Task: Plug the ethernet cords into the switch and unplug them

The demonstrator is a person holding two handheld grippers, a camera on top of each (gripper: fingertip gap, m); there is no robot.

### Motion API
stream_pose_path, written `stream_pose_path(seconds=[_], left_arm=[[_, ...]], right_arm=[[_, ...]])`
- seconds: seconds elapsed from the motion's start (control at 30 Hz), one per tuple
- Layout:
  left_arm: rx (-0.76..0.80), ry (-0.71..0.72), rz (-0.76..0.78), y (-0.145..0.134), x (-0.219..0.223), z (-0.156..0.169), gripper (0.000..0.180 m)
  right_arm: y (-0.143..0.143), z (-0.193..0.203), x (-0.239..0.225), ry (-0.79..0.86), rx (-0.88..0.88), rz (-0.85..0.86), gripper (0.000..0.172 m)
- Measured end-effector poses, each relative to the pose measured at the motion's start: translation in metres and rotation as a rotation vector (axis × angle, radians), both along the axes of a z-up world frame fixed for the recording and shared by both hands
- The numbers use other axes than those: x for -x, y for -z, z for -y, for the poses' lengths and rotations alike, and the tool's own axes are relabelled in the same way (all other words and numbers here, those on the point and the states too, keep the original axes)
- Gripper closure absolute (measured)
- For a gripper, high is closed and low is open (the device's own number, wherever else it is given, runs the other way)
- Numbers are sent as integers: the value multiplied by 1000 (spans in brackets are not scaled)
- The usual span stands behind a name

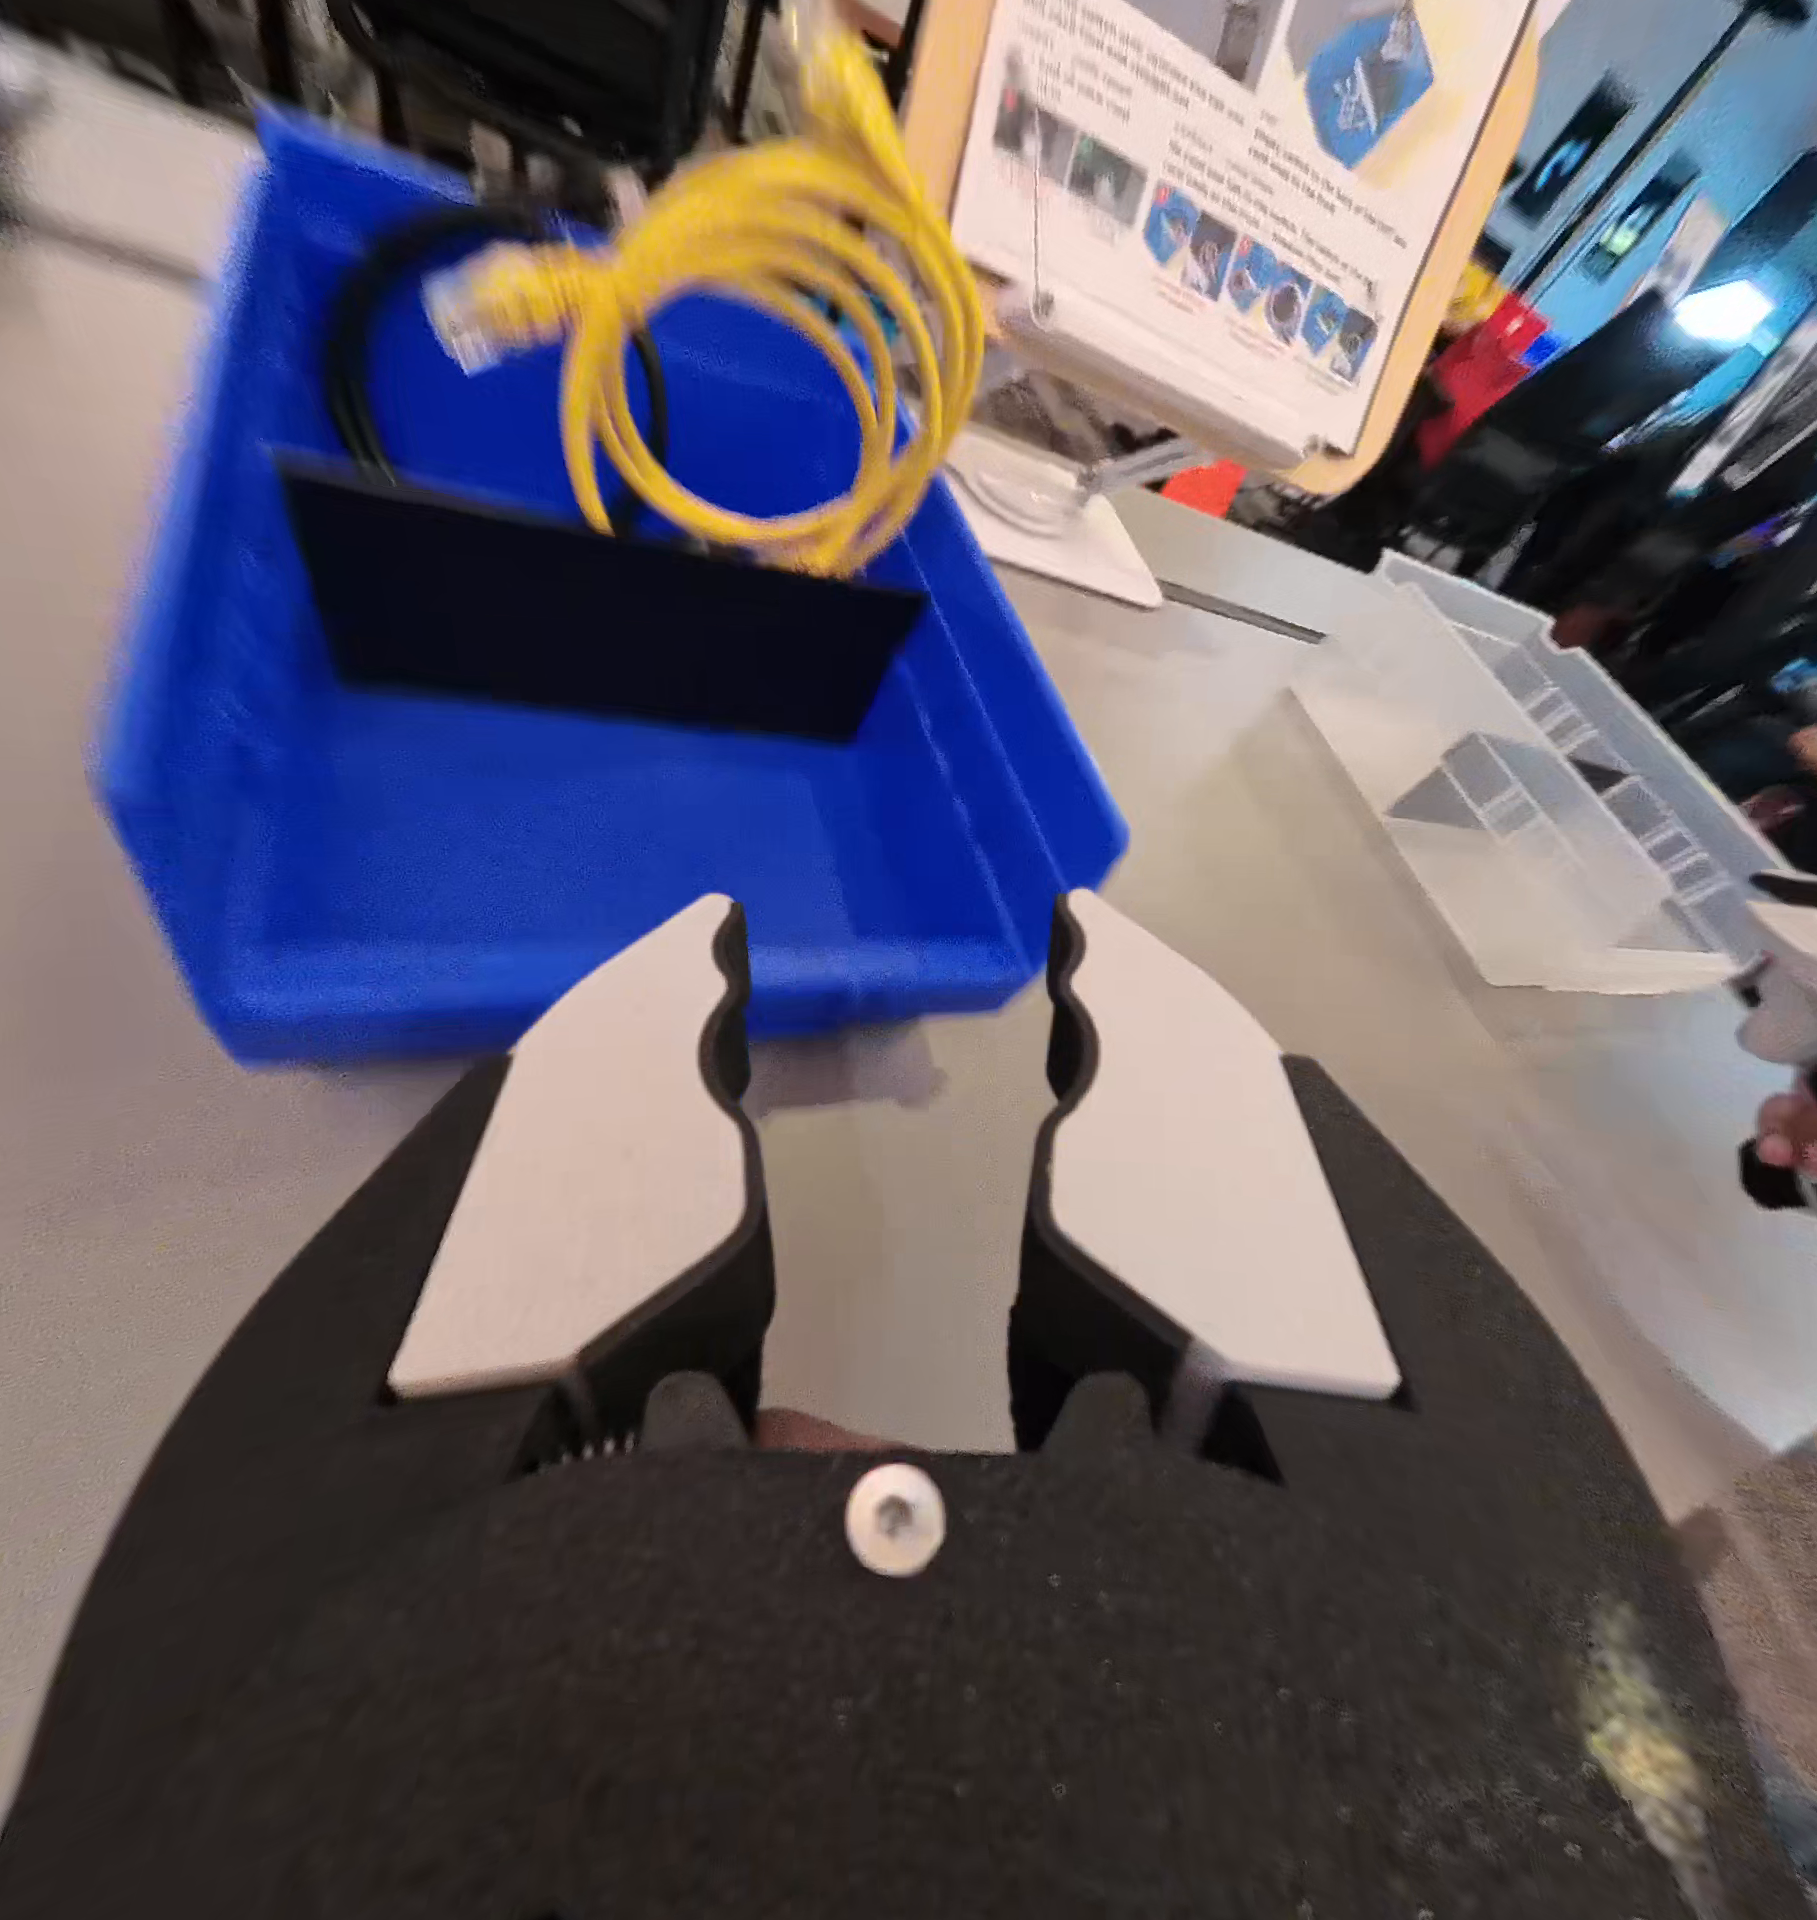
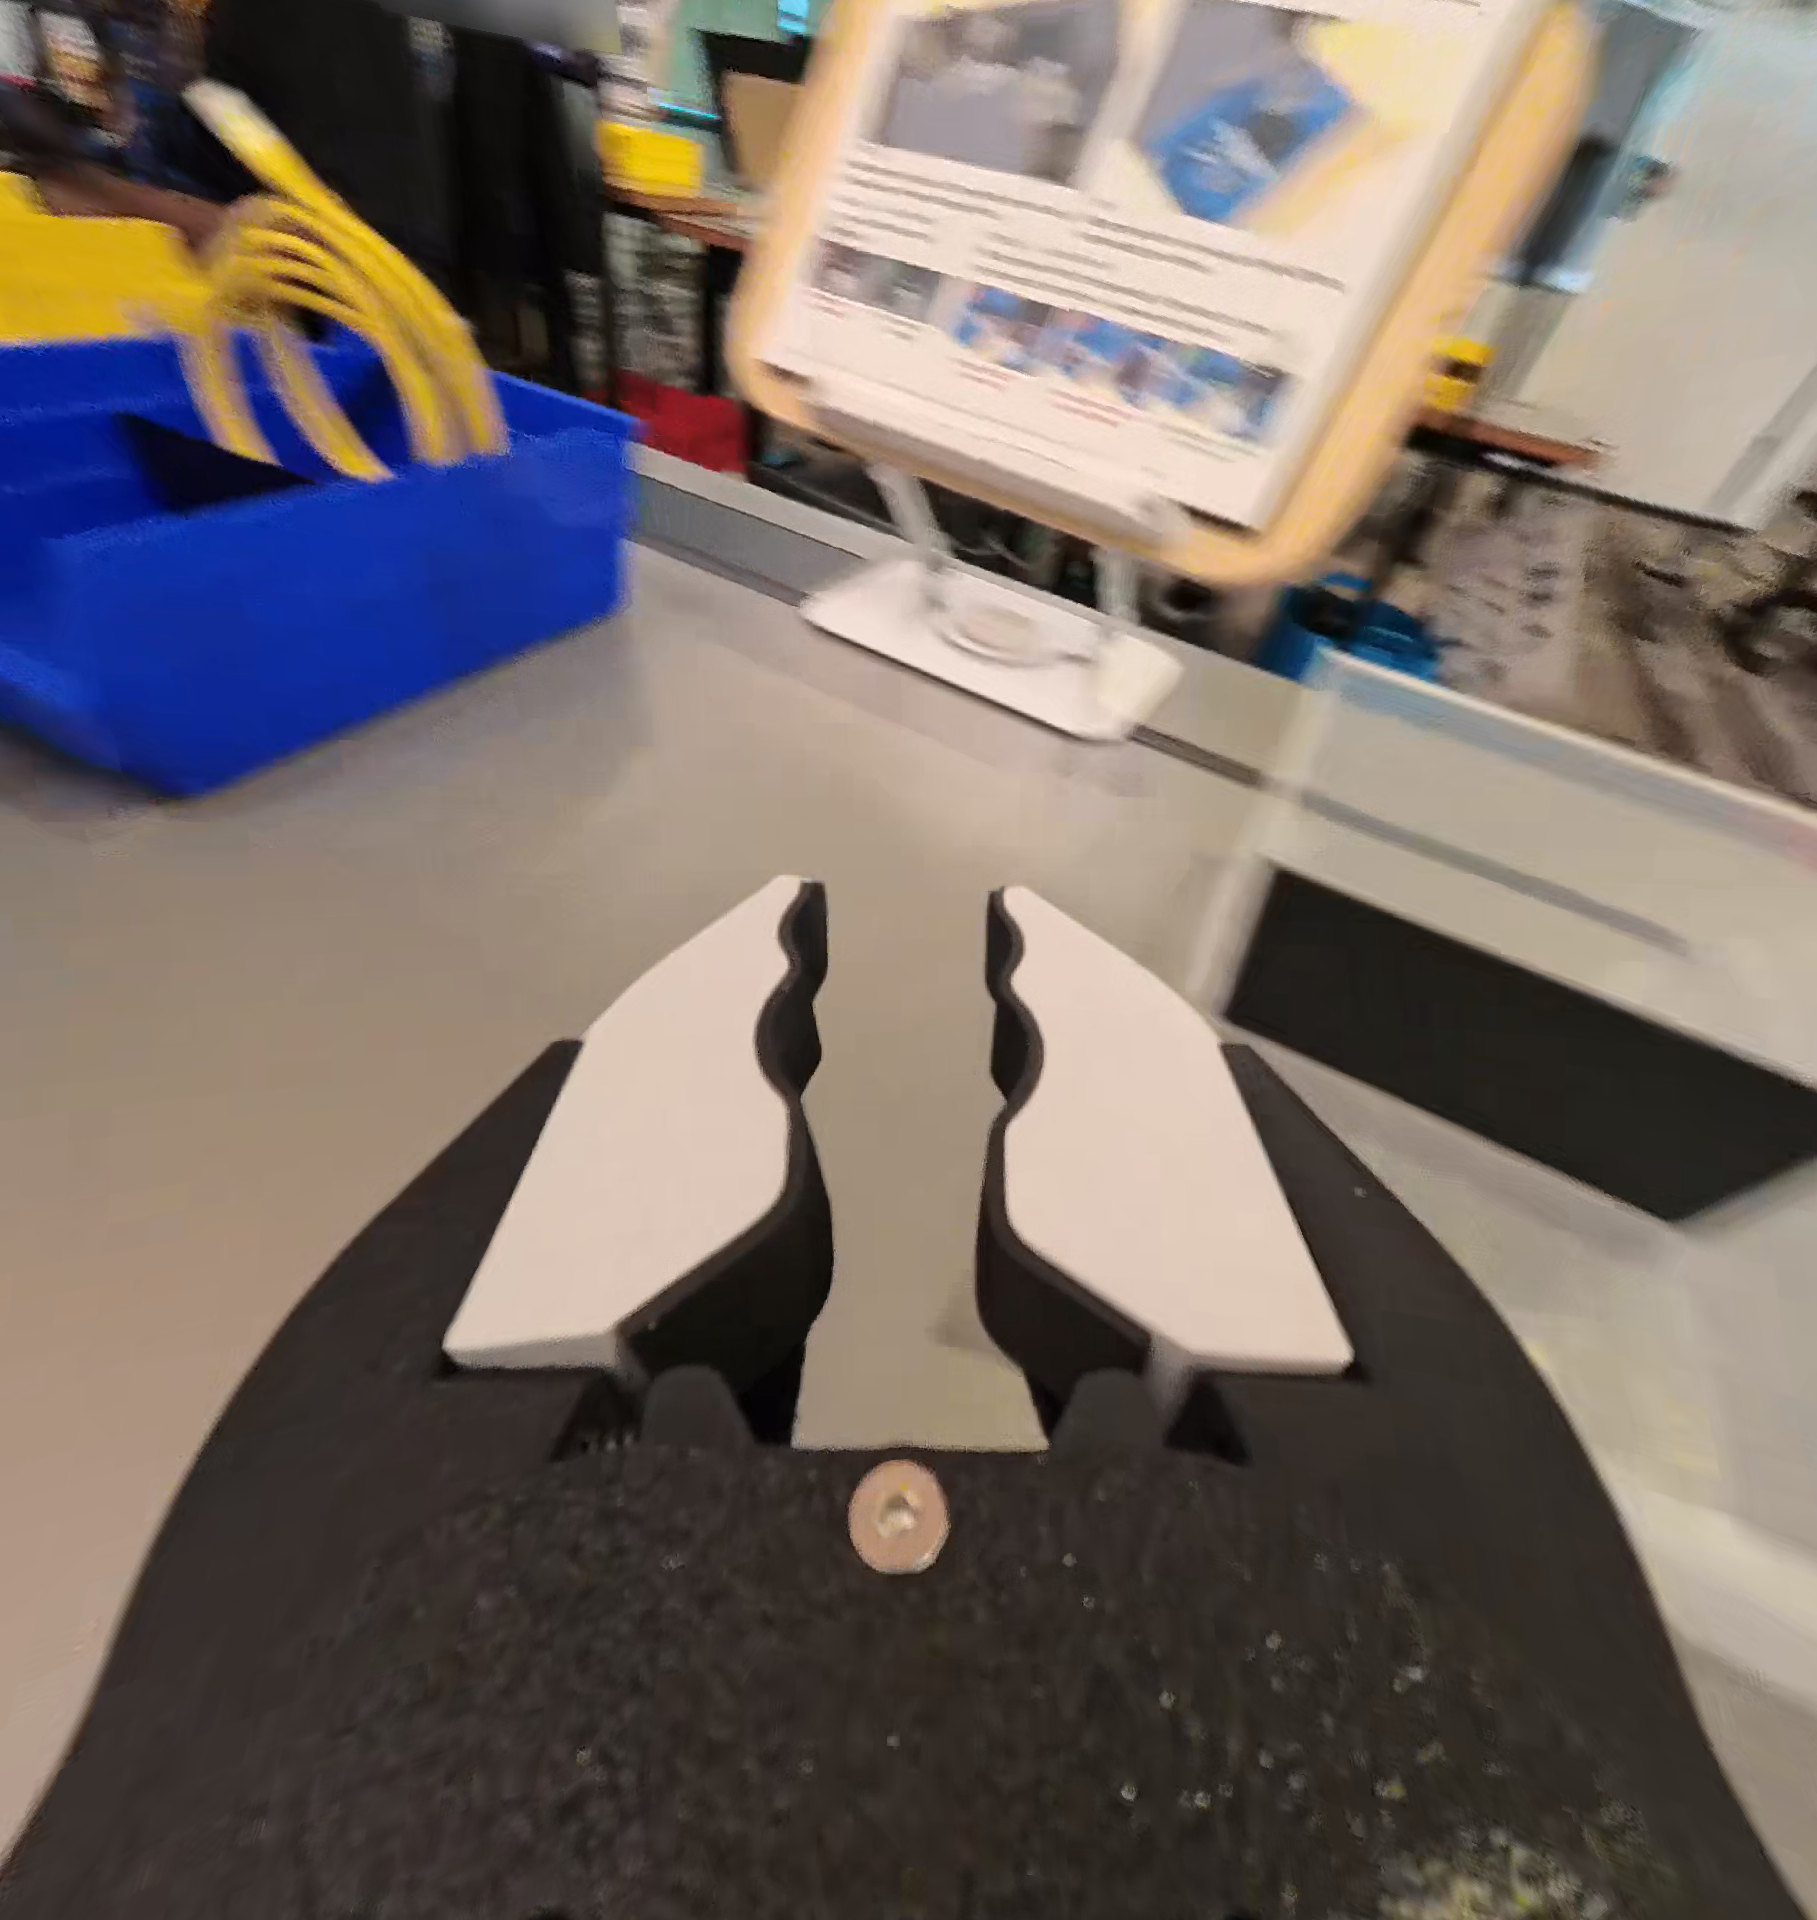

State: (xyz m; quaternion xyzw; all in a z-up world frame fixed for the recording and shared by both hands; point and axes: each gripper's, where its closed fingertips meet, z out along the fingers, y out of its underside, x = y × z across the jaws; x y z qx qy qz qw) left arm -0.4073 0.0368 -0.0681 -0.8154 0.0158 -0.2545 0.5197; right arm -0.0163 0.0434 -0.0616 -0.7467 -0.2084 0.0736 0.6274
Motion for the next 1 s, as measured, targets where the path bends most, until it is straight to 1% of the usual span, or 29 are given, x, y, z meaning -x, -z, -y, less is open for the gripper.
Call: stream_pose_path(seconds=[0.03, 0.1, 0.13, 0.17, 0.2, 0.3, 0.4, 0.47, 0.53, 0.57, 0.63, 0.73, 0.87, 0.93, 1.0], left_arm=[[14, -6, 33, 18, -8, 8, 126], [29, -81, 44, 51, -12, 20, 131], [55, -76, 75, 57, -17, 22, 130], [69, -16, 115, 54, -26, 23, 129], [58, 31, 124, 50, -31, 21, 129], [43, 32, 26, 57, -27, 11, 129], [32, 44, 14, 55, -31, 5, 129], [18, 69, 21, 53, -39, 1, 130], [23, 91, 0, 56, -47, -2, 130], [31, 105, -6, 58, -50, -3, 130], [31, 117, -23, 60, -55, -3, 130], [15, 127, -92, 62, -58, 3, 130], [24, 130, -112, 66, -53, 20, 130], [13, 95, -153, 66, -42, 24, 130], [2, 59, -193, 66, -31, 26, 130]], right_arm=[[7, 5, -30, 65, 9, -9, 141], [24, 17, -81, 168, 42, -52, 135], [31, 20, -101, 212, 60, -88, 134], [36, 22, -115, 237, 76, -128, 131], [40, 22, -127, 266, 95, -157, 128], [51, 19, -151, 333, 132, -179, 126], [59, 20, -156, 328, 159, -183, 127], [62, 21, -156, 327, 163, -136, 127], [65, 24, -156, 334, 161, -74, 127], [65, 25, -155, 333, 159, -71, 128], [63, 27, -152, 318, 159, -106, 127], [62, 26, -146, 296, 164, -163, 125], [55, 15, -132, 265, 143, -173, 127], [42, 11, -125, 255, 79, -166, 134], [28, 8, -119, 251, 8, -159, 134]])
